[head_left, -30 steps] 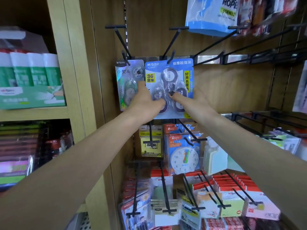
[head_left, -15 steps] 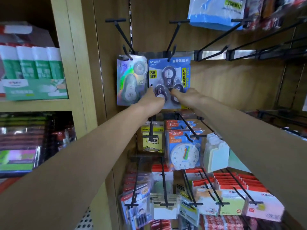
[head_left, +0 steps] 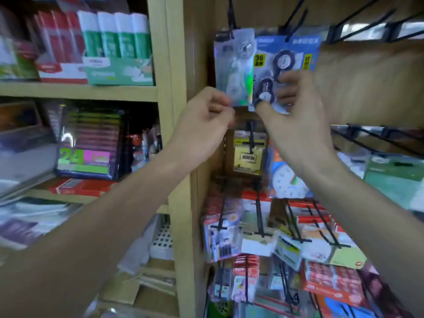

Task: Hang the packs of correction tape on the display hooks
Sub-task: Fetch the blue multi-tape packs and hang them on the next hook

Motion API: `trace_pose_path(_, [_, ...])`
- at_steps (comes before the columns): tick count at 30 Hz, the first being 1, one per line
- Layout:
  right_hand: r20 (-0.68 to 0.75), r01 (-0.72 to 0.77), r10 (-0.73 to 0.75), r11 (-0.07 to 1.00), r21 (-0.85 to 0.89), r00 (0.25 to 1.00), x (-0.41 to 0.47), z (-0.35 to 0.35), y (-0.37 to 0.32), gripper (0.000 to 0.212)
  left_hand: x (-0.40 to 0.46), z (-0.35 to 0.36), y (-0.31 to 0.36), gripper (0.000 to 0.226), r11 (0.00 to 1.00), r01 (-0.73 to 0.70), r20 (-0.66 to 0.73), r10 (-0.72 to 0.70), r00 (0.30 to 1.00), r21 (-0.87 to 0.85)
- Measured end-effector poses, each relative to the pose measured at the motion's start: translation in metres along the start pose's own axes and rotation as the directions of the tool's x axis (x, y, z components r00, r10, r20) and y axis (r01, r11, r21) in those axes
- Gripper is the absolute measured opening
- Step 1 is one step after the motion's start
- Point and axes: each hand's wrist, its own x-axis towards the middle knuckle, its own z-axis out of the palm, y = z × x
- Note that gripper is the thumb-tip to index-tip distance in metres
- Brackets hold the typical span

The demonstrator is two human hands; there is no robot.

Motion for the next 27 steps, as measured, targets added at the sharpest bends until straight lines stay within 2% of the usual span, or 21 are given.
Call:
trace_pose_path(3, [0.130, 0.066, -0.077, 0.994, 0.087, 0.989, -0.057, 0.035, -0.023, 0.035, -0.039, -0.039, -0.020, 0.030, 0.999, -0.052, -0.021, 0.052, 0.998, -0.003])
trace_pose_path(5, [0.237, 0.039, -0.077, 0.986, 0.160, 0.968, -0.097, 0.068, -0.032, 0.027, -0.070, -0.071, -0.043, 0.027, 1.000, -0.020, -0.025, 0.021, 0.999, 0.018])
trace_pose_path(7, [0.359, -0.055, -0.027, 0.974, 0.218, 0.933, -0.137, 0.104, -0.032, 0.018, -0.102, -0.107, -0.073, 0.021, 0.997, 0.050, -0.039, -0.048, 0.998, 0.060])
trace_pose_path(9, [0.482, -0.186, 0.064, 0.960, 0.209, 0.874, -0.183, 0.149, -0.027, 0.020, -0.137, -0.152, -0.117, 0.018, 0.981, 0.156, -0.069, -0.148, 0.987, 0.116])
trace_pose_path(11, [0.611, -0.324, 0.174, 0.935, 0.144, 0.772, -0.232, 0.193, -0.019, 0.025, -0.178, -0.198, -0.170, 0.020, 0.941, 0.312, -0.107, -0.300, 0.948, 0.130])
trace_pose_path(15, [0.741, -0.533, 0.404, 0.843, -0.073, 0.536, -0.341, 0.283, 0.001, 0.029, -0.276, -0.276, -0.279, 0.029, 0.767, 0.634, -0.154, -0.617, 0.772, 0.102])
trace_pose_path(17, [0.781, -0.610, 0.511, 0.762, -0.218, 0.360, -0.395, 0.320, 0.013, 0.020, -0.328, -0.306, -0.326, 0.027, 0.642, 0.759, -0.173, -0.740, 0.650, 0.107])
trace_pose_path(20, [0.760, -0.638, 0.640, 0.633, -0.438, 0.113, -0.475, 0.361, 0.044, 0.028, -0.408, -0.332, -0.394, 0.023, 0.466, 0.870, -0.190, -0.850, 0.491, 0.162])
trace_pose_path(22, [0.697, -0.630, 0.717, 0.545, -0.553, 0.009, -0.525, 0.380, 0.067, 0.025, -0.446, -0.335, -0.428, 0.011, 0.375, 0.905, -0.205, -0.887, 0.414, 0.201])
trace_pose_path(27, [0.490, -0.569, 0.857, 0.326, -0.755, -0.160, -0.648, 0.399, 0.134, 0.020, -0.524, -0.322, -0.520, 0.024, 0.166, 0.968, -0.218, -0.954, 0.206, 0.187])
